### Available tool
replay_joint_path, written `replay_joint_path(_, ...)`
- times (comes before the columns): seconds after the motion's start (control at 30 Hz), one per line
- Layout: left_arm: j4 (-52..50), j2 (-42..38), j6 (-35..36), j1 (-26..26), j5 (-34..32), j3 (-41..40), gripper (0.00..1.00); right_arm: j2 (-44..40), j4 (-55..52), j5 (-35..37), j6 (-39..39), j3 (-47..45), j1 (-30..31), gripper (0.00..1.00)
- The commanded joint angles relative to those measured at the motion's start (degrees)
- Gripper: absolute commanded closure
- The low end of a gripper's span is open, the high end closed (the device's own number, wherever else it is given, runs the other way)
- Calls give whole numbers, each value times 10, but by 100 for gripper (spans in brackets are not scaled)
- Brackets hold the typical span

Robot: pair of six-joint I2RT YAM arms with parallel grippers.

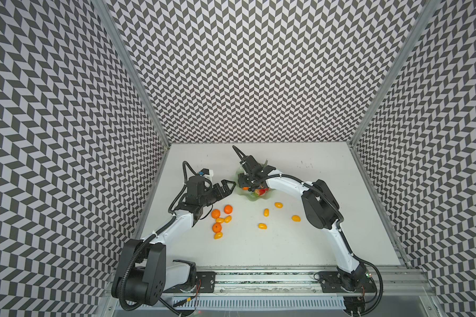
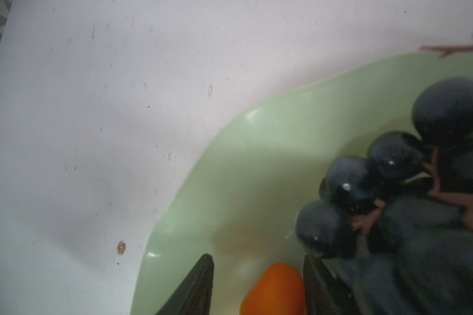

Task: Arrange fruit in a fruit bowl
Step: Place the fruit in the fruit bowl.

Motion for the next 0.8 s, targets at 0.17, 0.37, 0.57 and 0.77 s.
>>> replay_joint_path(0.17,-15,-35,9,2,3,12,0,-18,-8,-4,1,16,-4,44)
replay_joint_path(0.37,-104,-87,25,2,-34,22,0,-73,3,-11,-7,-17,4,43)
replay_joint_path(0.57,-194,-153,34,1,-67,22,0,-147,27,-1,-13,-95,30,41)
replay_joint_path(0.77,-275,-228,4,2,-102,18,0,-204,44,-7,-14,-170,75,43)
